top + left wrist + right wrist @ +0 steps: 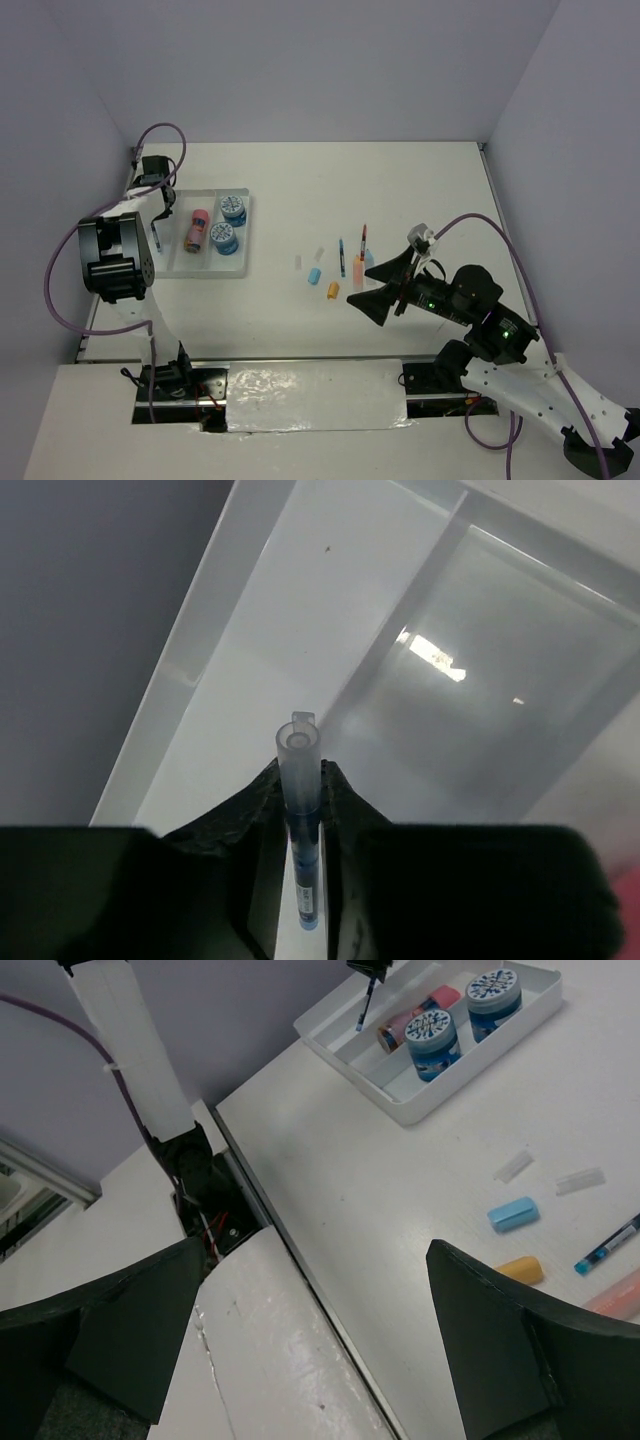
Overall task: Sort the stationery into containers
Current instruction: Place the pen in the storage box, then pick up the pen from the center of the board.
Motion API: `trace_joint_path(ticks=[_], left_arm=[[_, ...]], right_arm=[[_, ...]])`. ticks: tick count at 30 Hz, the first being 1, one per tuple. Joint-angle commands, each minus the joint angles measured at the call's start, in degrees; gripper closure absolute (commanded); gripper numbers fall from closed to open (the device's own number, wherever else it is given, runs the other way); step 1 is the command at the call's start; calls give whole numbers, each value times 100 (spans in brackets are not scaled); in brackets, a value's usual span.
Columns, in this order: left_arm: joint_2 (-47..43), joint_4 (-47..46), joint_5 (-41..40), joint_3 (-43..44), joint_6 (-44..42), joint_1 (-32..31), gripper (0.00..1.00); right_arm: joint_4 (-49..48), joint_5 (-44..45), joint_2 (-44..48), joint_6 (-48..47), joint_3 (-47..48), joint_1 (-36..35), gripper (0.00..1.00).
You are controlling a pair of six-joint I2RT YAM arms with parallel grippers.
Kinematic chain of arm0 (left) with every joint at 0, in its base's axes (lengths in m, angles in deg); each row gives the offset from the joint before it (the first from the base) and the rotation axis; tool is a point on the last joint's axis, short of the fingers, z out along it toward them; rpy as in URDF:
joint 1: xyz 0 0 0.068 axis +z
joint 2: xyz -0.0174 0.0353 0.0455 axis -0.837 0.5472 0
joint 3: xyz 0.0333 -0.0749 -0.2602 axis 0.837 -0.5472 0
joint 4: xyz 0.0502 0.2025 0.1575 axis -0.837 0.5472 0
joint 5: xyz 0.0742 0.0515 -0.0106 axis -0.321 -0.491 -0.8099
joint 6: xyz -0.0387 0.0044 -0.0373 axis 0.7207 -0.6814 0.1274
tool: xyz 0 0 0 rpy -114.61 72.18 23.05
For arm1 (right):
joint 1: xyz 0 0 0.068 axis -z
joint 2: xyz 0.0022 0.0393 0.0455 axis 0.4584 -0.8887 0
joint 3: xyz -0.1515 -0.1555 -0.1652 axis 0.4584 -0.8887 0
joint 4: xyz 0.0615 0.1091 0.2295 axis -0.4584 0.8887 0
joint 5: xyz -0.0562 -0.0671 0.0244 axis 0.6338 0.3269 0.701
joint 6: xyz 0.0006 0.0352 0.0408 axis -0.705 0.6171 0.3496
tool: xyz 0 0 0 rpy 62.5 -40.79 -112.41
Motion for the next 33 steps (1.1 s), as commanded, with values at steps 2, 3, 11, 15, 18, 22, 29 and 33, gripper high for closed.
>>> trace_joint_path(ticks=[2,3,11,15,18,22,29,33], left_arm=[[-268,-412,293,-104,11,-35,56],[-268,-404,337,-113,46,-35,46],[-628,-35,285,72,441,-70,17],[-1260,553,512,502,924,-246,6],[-2145,1291,837,888,1214,-448,1],[-3254,2090,1093,802,1172,-992,1],[-5926,1759,1867,-1762,925,-1186,1],[-7244,1477,1454,-2871,1039,-1327,1]], right_arm=[[-5,-156,43,-64,121,14,0],[-5,-139,34,-72,130,14,0],[-189,-140,-256,-20,139,5,0],[-154,484,-1061,59,139,5,0],[-40,1300,-1852,287,235,14,0],[521,2505,-2970,367,796,49,0],[857,2480,-5219,279,1703,831,33],[875,2578,-5678,341,1879,919,38]])
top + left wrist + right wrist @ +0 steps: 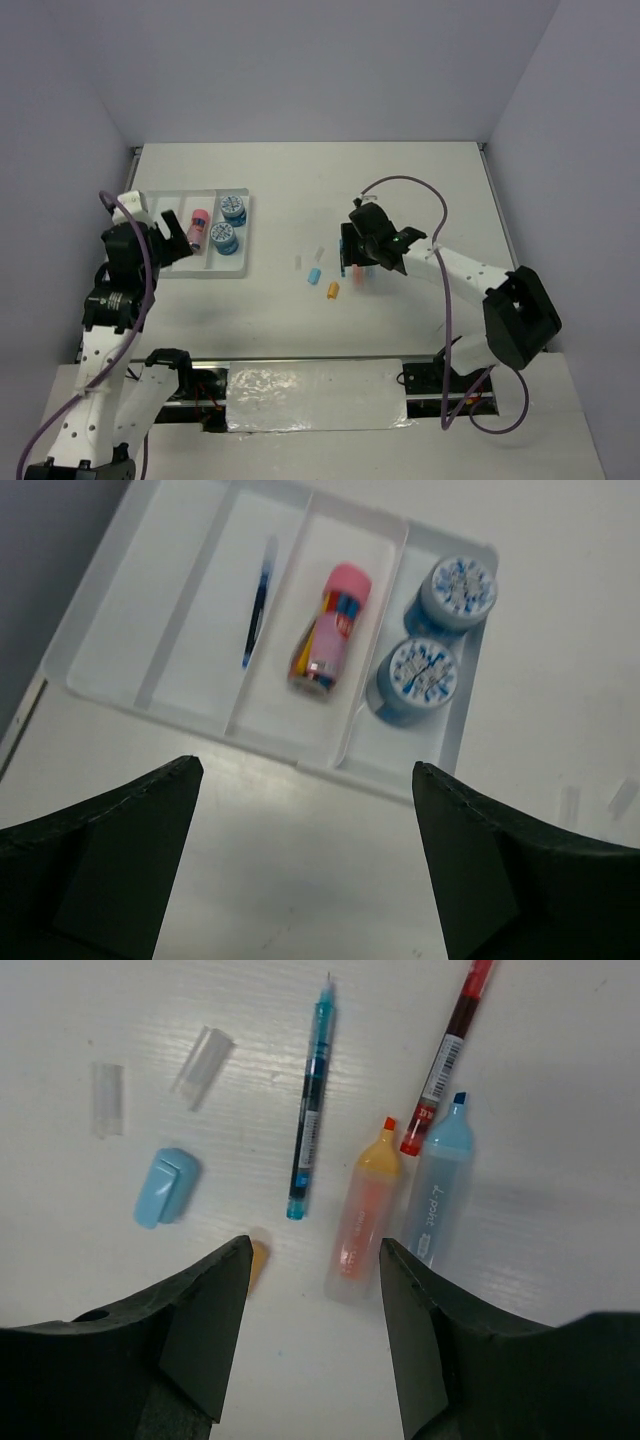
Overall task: Sort the stationery into containers
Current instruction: Pick up the pen from the center of the board.
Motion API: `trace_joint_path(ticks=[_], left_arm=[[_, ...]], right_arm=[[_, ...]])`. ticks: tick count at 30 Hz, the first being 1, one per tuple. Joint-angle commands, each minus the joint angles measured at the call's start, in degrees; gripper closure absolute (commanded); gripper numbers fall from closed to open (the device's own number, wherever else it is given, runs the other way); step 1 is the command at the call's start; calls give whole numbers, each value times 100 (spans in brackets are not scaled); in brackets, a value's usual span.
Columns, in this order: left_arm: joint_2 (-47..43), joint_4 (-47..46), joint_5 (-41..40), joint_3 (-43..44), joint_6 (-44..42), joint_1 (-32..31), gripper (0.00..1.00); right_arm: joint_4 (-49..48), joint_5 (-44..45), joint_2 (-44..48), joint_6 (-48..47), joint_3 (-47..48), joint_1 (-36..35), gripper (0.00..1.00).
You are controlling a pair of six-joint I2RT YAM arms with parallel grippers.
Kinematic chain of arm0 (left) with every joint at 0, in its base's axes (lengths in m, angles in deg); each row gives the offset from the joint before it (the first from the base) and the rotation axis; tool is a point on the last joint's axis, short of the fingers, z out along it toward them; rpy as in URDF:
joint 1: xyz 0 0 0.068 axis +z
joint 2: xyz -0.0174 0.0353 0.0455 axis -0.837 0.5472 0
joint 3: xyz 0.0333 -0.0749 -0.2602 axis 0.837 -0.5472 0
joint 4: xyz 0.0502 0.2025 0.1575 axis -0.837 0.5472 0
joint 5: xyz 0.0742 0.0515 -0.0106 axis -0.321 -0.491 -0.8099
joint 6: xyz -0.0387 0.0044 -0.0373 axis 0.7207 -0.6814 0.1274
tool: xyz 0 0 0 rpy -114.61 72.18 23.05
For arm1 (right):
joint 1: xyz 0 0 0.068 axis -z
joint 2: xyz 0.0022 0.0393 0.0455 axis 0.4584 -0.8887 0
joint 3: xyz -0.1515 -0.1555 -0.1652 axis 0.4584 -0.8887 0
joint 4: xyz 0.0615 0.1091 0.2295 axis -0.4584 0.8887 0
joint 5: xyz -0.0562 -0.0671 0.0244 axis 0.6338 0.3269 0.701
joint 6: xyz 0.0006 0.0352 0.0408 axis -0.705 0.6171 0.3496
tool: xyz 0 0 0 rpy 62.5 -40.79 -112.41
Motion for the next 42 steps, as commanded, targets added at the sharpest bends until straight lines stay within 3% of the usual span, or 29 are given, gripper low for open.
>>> trace_joint_path(ticks=[1,10,17,25,42], left_arm=[[-399,-64,-109,-339,21,-160,1],[-3,-37,4,-286,12,-652,1],[-171,-116,101,-339,-32,-749,1],[14,-134,207,-321,-67,-749,1],[31,-151,251,-321,-84,-741,1]], right_arm=[[112,127,-204,-20,388,27,39],[832,619,-1390,-125,1706,642,46],[1025,329,-2287,-416,2305,1082,56],[990,-154,-2893,-618,2735,1337,60],[727,-119,-3069,-284,2376,1328,71]])
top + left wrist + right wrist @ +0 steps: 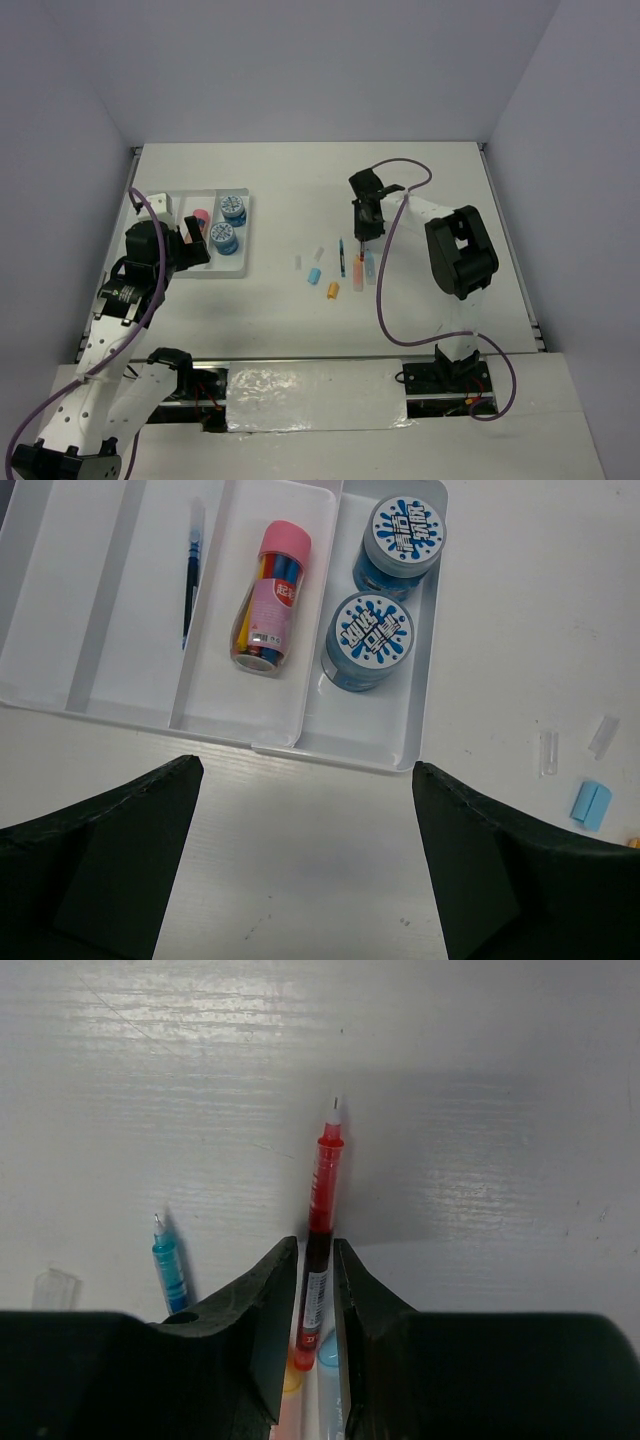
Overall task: Sort the stationery into containers
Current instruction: Pick up the pen from the center of the board.
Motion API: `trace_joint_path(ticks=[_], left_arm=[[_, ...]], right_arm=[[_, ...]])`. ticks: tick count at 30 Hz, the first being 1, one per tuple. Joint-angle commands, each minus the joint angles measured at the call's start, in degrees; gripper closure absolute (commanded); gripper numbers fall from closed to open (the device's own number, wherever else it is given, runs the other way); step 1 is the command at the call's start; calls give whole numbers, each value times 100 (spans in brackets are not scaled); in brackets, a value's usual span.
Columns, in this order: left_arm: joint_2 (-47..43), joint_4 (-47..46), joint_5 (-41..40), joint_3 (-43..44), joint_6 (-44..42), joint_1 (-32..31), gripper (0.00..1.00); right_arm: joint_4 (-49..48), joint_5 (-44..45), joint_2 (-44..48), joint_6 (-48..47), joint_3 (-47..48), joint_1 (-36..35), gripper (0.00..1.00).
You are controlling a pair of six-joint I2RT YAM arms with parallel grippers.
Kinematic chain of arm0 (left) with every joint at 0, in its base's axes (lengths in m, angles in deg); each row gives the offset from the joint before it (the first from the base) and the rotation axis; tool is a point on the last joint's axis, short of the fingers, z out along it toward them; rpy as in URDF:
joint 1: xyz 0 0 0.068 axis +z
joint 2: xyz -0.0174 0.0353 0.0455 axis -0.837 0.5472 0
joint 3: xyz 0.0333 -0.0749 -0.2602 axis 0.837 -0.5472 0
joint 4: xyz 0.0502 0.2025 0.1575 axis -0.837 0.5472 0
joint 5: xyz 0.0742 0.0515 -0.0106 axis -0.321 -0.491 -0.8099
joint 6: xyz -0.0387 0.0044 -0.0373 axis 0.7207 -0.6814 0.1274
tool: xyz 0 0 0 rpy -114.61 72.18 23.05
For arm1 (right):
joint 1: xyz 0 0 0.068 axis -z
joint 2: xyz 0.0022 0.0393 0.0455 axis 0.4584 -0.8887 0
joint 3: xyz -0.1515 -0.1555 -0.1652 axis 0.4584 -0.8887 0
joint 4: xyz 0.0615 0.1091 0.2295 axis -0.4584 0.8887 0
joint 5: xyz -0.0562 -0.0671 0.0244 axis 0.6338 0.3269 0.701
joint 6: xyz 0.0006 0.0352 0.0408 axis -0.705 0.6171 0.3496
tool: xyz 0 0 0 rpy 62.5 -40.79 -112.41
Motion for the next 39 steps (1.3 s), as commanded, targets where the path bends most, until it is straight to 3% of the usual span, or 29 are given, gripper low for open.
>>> trace_joint_path(ticks=[1,9,17,18,21,27,34,37,39], left_arm=[[-30,-206,94,103,-82,-24,1],[-12,-206,111,112,-82,-15,1],[-39,-197,50,111,-73,-24,1],[-30,-189,41,103,-73,-24,1],[-39,-188,23,103,-65,-24,1],[66,-241,346,129,-21,-24,1],[935,-460,1393,585,259,-67,1],[1725,-654,1500,988,655,-488,1],[2429,-777,1256,1209,848,-1242,1]], right_arm=[[-167,49,34,129,-120,10,71],[-211,49,78,120,-235,-7,73],[-97,76,-115,208,-112,-121,82],[-106,58,-124,234,-103,-104,90],[-141,-30,-177,270,-33,-130,92],[-519,-1206,-72,375,273,-86,100],[-467,-1332,1427,261,565,-51,100],[-299,-1068,2334,164,337,-34,100],[-351,-1032,3149,182,-189,-34,100]])
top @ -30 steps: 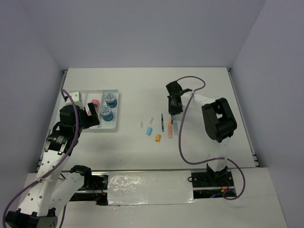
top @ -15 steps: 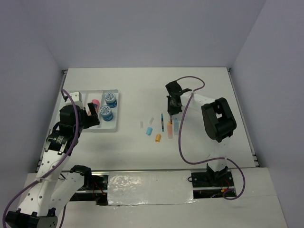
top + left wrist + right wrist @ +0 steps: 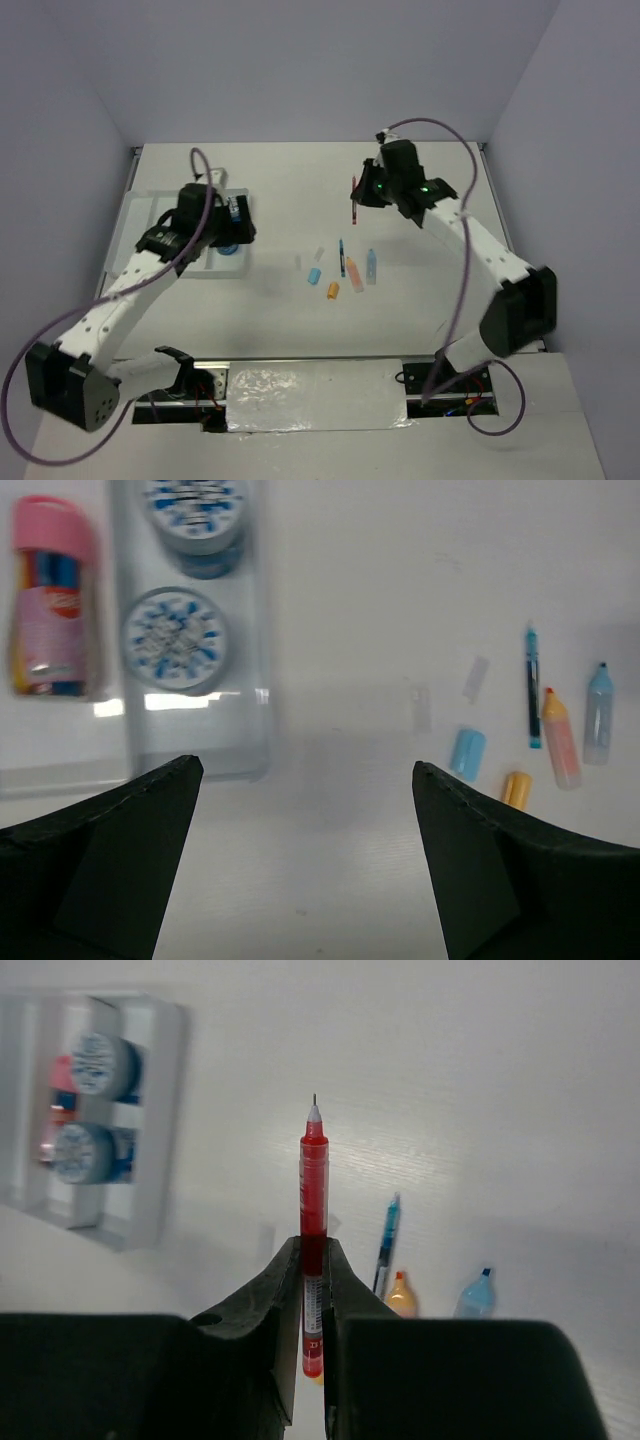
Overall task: Sort the stationery into containers
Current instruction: Pick up the pen from the center of the board, then pick up the pen cap from the center of the board.
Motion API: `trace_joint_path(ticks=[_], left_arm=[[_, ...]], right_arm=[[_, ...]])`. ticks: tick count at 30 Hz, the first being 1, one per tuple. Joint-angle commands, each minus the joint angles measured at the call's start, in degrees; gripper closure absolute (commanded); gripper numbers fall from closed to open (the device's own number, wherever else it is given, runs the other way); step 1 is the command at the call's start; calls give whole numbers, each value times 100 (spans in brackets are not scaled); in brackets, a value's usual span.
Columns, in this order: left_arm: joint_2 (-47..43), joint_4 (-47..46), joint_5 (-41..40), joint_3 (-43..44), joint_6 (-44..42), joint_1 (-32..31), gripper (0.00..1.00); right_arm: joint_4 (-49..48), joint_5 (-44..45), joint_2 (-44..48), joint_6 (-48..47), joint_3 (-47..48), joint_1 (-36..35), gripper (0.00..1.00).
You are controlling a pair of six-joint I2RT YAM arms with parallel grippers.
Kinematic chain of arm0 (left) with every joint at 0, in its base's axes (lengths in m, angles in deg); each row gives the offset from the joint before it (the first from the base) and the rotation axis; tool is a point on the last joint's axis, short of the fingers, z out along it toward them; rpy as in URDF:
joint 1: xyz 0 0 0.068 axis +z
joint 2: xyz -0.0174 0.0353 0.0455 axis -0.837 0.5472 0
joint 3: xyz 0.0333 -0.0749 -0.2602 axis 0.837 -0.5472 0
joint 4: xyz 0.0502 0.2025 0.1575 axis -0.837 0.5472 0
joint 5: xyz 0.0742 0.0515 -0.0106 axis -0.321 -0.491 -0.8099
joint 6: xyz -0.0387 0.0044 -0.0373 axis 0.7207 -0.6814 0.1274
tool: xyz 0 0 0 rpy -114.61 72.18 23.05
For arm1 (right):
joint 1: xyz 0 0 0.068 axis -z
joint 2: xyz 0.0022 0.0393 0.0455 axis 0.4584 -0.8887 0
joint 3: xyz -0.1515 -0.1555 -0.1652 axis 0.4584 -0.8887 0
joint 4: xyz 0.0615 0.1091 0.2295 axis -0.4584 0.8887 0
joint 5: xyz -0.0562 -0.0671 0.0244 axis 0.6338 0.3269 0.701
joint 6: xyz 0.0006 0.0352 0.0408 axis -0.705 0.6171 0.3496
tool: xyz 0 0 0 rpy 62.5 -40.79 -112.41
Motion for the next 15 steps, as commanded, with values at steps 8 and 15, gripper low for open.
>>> trace_joint_path(ticks=[8,15], left_arm=[[3588,-375,-725,1989,940,-1981,17],[4565,-532,-868,2113,1328,-2220,30]], right_arm=[[-166,-254,3286,-1,-2262,-34,100],[-191,-394,3744,-80,-2885,-60,100]])
